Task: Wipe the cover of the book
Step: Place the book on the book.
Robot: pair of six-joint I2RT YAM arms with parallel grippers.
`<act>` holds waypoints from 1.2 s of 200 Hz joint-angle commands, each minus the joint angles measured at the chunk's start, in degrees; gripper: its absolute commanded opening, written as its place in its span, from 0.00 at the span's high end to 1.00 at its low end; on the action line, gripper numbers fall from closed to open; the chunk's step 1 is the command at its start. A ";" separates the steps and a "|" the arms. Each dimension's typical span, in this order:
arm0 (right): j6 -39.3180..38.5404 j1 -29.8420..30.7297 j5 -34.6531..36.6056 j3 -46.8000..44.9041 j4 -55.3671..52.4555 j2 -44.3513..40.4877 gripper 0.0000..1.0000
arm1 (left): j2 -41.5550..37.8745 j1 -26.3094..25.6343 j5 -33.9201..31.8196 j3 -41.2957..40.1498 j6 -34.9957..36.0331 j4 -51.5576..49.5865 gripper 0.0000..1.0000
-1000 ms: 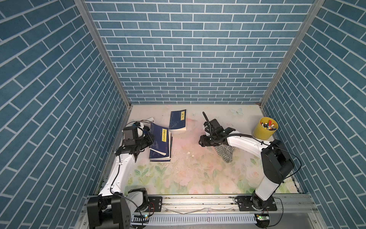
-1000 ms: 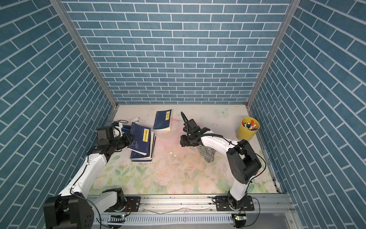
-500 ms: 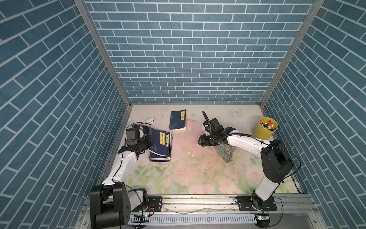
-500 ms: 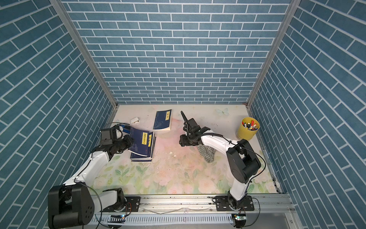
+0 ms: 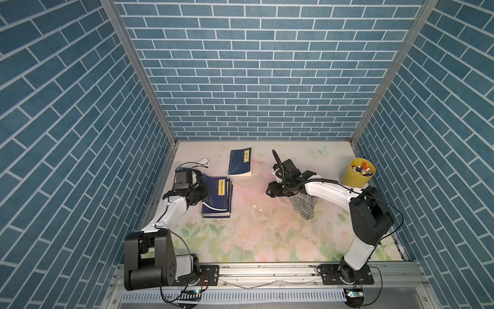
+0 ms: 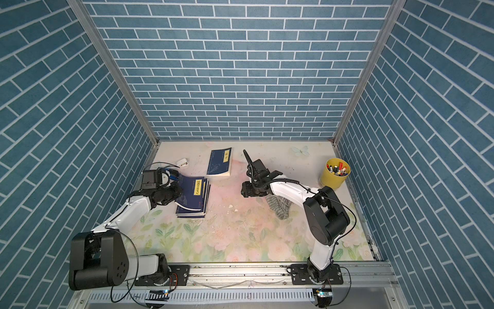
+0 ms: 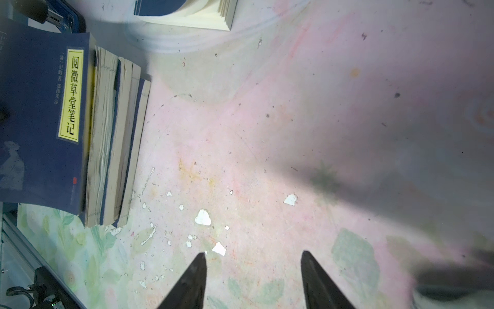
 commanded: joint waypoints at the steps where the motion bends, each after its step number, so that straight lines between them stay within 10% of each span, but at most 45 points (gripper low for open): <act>1: -1.08 -0.14 -0.63 0.78 0.79 1.23 0.43 | 1.36 -0.43 -1.10 2.40 3.25 -3.69 0.99; 240: -2.12 -0.14 -1.25 2.09 0.63 3.27 0.42 | 6.06 -2.35 -0.90 1.88 3.77 -5.27 0.84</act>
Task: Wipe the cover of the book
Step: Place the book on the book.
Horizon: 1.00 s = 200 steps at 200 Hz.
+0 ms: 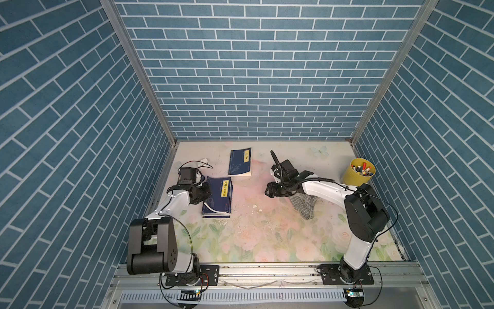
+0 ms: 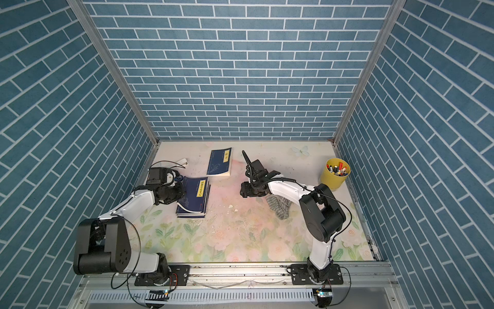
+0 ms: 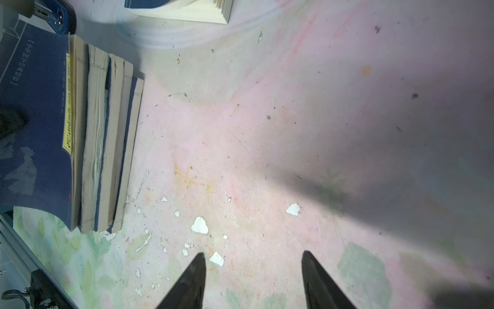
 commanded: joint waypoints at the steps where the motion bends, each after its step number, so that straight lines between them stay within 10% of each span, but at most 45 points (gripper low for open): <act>1: -2.13 -0.11 -0.57 1.22 -0.41 0.67 0.42 | 0.48 -0.74 -0.79 -0.37 0.29 -2.87 0.83; 200: -3.05 -0.24 -0.52 1.01 -0.93 1.13 0.42 | 1.12 -5.54 -15.95 5.53 1.36 -5.77 0.48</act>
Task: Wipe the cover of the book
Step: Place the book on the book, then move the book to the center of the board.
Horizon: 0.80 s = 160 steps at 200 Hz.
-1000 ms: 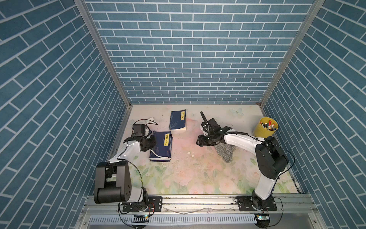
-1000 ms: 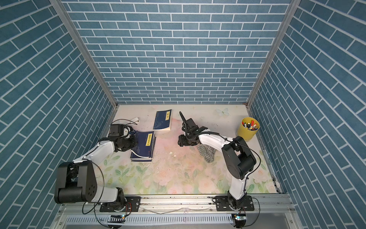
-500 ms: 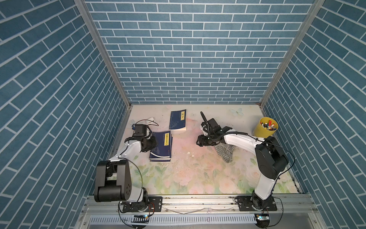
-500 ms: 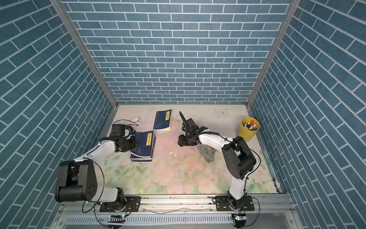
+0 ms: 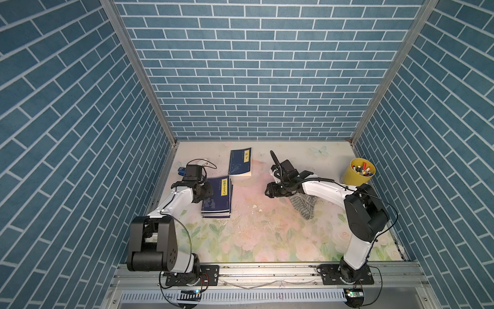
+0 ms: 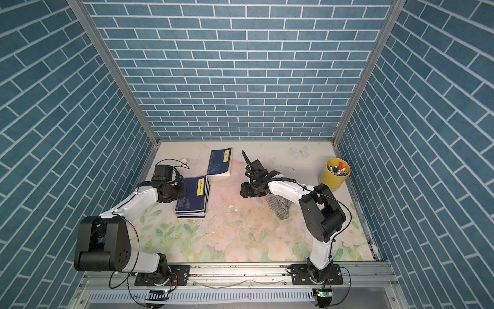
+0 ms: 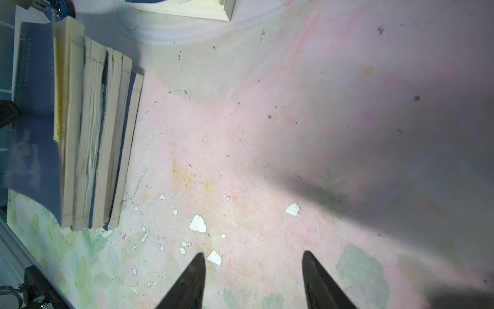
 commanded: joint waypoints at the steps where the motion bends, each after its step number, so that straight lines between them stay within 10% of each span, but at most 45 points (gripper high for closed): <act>1: -1.69 -0.22 -0.52 1.03 -0.78 0.99 0.42 | 0.24 -0.95 -2.44 1.69 0.40 -0.39 0.47; 78: -3.15 -0.28 -0.44 8.20 -3.23 4.41 0.40 | -1.08 -2.28 -1.61 4.16 -2.16 9.38 0.26; 160: -2.07 -2.04 -2.44 39.23 -10.77 24.52 0.41 | 25.23 -2.46 7.02 27.58 -1.69 13.09 0.29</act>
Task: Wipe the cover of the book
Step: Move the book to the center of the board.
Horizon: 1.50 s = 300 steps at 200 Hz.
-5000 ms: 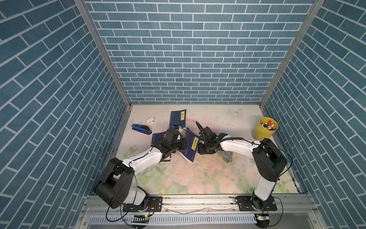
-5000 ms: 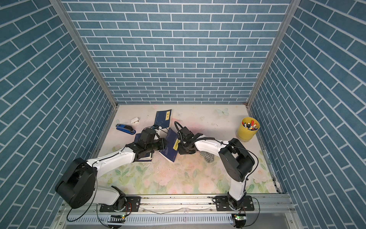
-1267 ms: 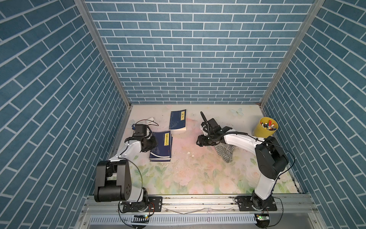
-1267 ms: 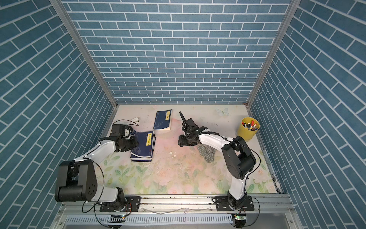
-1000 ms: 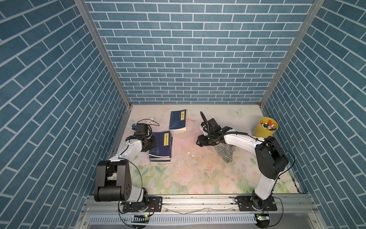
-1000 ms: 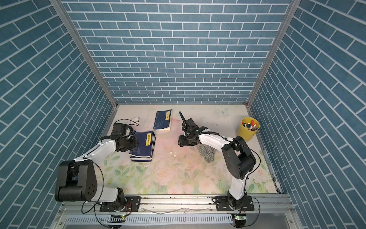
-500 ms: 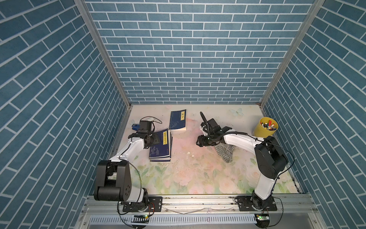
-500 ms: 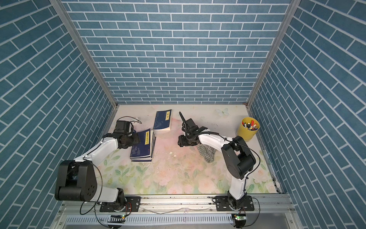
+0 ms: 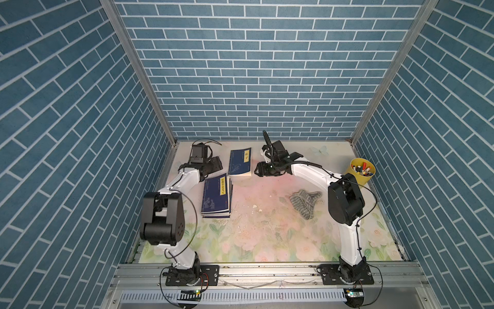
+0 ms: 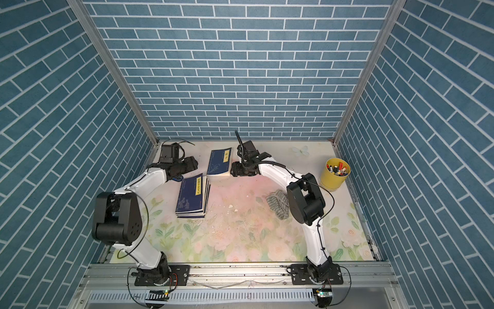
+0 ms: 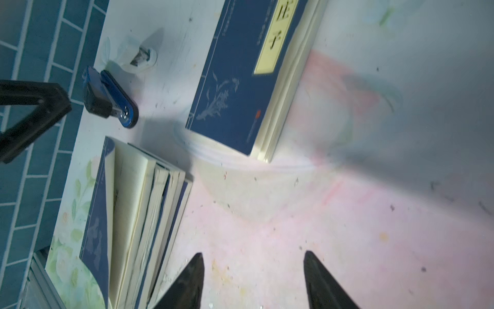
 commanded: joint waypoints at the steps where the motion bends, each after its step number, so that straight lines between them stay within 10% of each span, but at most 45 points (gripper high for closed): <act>1: -0.55 -0.27 -0.88 7.13 -5.17 6.08 0.41 | 6.74 -0.32 2.60 6.60 0.52 -0.53 0.29; 88: 0.78 -0.88 -2.51 35.12 -15.91 26.79 0.44 | 22.99 -2.50 7.86 20.04 1.93 -1.81 0.36; 300: -0.22 -2.87 -5.50 41.05 -19.50 33.45 0.73 | 32.89 -8.85 12.13 30.14 4.13 -9.23 0.71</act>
